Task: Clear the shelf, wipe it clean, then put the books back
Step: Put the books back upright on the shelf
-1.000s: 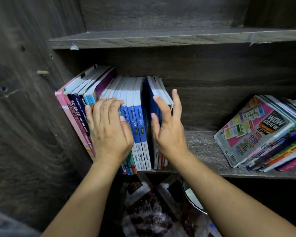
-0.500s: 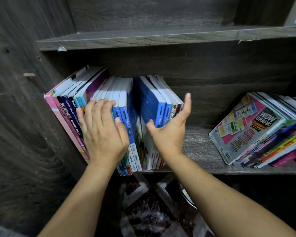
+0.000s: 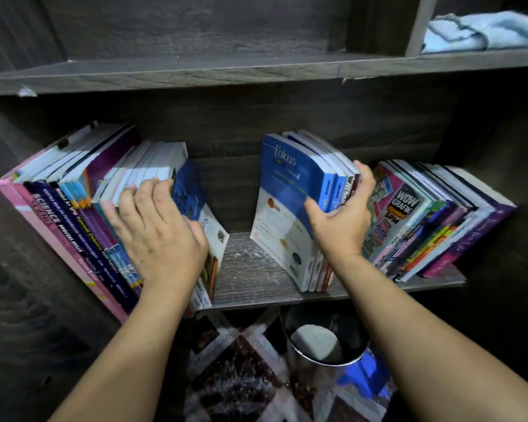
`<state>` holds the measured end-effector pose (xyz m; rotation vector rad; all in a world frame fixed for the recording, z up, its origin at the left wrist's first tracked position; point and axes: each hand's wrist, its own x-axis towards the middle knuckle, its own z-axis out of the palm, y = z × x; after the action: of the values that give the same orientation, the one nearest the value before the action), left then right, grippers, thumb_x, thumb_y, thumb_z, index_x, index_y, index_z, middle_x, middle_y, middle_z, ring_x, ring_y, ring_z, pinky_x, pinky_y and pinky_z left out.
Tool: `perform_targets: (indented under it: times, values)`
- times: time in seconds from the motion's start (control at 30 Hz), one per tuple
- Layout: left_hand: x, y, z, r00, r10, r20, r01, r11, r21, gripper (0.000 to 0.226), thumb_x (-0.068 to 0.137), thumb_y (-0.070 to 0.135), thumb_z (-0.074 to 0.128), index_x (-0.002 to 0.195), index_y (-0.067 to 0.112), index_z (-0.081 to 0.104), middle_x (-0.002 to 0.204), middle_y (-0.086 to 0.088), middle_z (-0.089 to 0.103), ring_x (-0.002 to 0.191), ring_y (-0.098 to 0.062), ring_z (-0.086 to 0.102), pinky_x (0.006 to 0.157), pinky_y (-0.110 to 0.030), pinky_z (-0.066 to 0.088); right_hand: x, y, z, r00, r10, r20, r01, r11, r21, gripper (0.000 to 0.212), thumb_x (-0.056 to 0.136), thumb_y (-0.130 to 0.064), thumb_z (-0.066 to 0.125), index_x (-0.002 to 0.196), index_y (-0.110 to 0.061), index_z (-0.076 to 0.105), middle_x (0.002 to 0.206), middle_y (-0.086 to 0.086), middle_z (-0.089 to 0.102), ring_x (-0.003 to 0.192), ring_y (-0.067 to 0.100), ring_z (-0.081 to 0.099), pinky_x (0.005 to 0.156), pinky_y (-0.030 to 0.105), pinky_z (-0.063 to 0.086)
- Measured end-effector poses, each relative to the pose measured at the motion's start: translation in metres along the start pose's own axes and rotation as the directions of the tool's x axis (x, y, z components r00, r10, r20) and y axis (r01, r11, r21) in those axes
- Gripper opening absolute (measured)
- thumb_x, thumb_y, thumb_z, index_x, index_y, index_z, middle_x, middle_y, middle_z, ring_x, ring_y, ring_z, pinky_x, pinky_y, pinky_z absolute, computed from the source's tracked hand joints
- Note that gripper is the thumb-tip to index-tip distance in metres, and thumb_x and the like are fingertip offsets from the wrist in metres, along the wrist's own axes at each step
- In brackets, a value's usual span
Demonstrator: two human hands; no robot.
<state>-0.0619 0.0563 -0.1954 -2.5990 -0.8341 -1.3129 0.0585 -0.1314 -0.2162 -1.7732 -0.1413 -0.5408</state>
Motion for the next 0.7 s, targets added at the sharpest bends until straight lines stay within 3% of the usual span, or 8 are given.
perform_targets:
  times: [0.13,0.23,0.5,0.6,0.7]
  values:
    - [0.002,0.003,0.000,1.000,-0.029,0.011,0.029,1.000,-0.001,0.060,0.070,0.012,0.058,0.127,0.001,0.042,0.130,-0.018,0.043,0.127,-0.035,0.028,0.118,-0.053,0.002,0.017,0.013,-0.028,0.990,0.034,-0.138,-0.039,0.999,-0.033,0.084,0.073,-0.028,0.075,0.139,-0.040,0.025,0.105,-0.004,0.062,0.092,0.026,0.064,0.089,0.035,0.051]
    - [0.002,0.005,0.000,0.999,-0.043,0.014,0.043,0.999,-0.005,0.060,0.069,0.012,0.058,0.126,0.001,0.042,0.129,-0.018,0.042,0.126,-0.036,0.028,0.118,-0.054,0.003,0.025,0.021,-0.044,0.972,0.076,-0.223,-0.081,0.997,-0.014,0.084,0.075,-0.026,0.074,0.142,-0.035,0.024,0.099,-0.003,0.061,0.082,0.017,0.063,0.080,0.028,0.048]
    - [0.001,0.003,-0.004,0.999,-0.030,0.021,0.031,0.999,-0.024,0.058,0.070,0.011,0.058,0.125,0.001,0.042,0.129,-0.019,0.043,0.126,-0.036,0.028,0.118,-0.054,0.003,0.031,0.029,-0.053,0.967,0.082,-0.242,-0.092,0.995,-0.031,0.091,0.078,-0.022,0.074,0.146,-0.028,0.014,0.110,0.000,0.058,0.088,0.018,0.060,0.087,0.032,0.051]
    - [0.000,0.001,-0.004,1.000,-0.011,0.026,0.011,1.000,-0.023,0.059,0.071,0.012,0.059,0.126,0.001,0.041,0.130,-0.019,0.042,0.127,-0.037,0.029,0.118,-0.053,0.002,0.033,0.032,-0.052,0.963,0.040,-0.266,-0.074,0.990,-0.118,0.096,0.076,-0.028,0.075,0.148,-0.023,0.012,0.135,0.009,0.049,0.114,0.027,0.056,0.101,0.043,0.046]
    - [-0.001,-0.002,-0.004,1.000,0.004,0.029,-0.004,1.000,-0.021,0.061,0.071,0.014,0.059,0.127,0.000,0.040,0.131,-0.019,0.042,0.127,-0.038,0.029,0.118,-0.052,0.001,0.032,0.035,-0.050,0.935,-0.092,-0.343,-0.065,0.905,-0.421,0.103,0.074,-0.039,0.073,0.151,-0.008,0.012,0.155,0.016,0.024,0.139,0.035,0.028,0.115,0.046,0.023]
